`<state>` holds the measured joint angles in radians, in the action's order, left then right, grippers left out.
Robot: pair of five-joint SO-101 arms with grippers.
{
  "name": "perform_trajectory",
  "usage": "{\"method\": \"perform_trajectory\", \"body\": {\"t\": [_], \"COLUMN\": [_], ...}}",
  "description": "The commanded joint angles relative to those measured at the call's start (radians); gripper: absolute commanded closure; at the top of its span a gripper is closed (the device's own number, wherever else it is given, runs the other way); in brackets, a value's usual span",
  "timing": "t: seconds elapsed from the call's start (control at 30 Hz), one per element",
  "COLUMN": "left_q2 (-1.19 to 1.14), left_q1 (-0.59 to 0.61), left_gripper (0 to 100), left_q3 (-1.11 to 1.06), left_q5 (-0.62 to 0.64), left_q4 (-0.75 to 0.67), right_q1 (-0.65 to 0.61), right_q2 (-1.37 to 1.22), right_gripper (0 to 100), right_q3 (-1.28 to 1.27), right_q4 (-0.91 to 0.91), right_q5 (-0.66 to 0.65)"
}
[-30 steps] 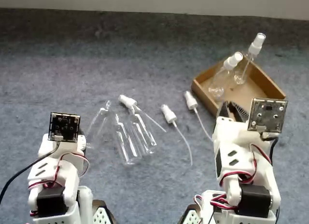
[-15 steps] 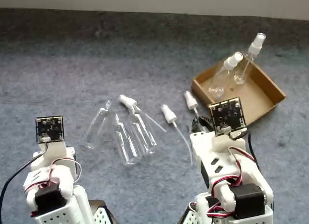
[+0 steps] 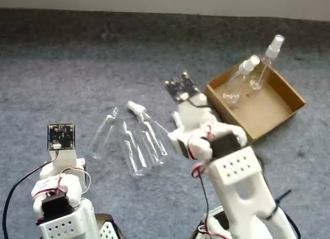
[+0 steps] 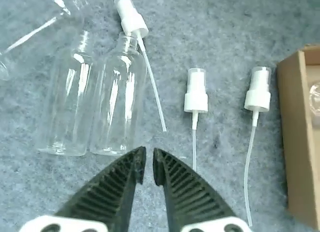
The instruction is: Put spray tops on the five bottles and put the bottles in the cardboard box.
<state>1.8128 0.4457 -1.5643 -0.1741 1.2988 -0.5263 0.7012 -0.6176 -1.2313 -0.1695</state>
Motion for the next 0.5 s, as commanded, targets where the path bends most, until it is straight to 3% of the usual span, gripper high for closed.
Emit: {"method": "perform_trajectory", "body": {"t": [0.0, 0.47], "left_q2": [0.013, 0.013], "left_q1": [-0.019, -0.019], "left_gripper": [99, 99], "left_q3": [0.004, -0.015], "left_q5": [-0.008, -0.009], "left_q4": [-0.015, -0.017], "right_q1": [-0.021, -0.153], "right_q2": [-0.153, -0.869], "right_gripper": [98.8, 98.8], "right_q3": [0.174, 0.889], "right_q4": [-0.035, -0.394], "right_q5": [-0.008, -0.008]}}
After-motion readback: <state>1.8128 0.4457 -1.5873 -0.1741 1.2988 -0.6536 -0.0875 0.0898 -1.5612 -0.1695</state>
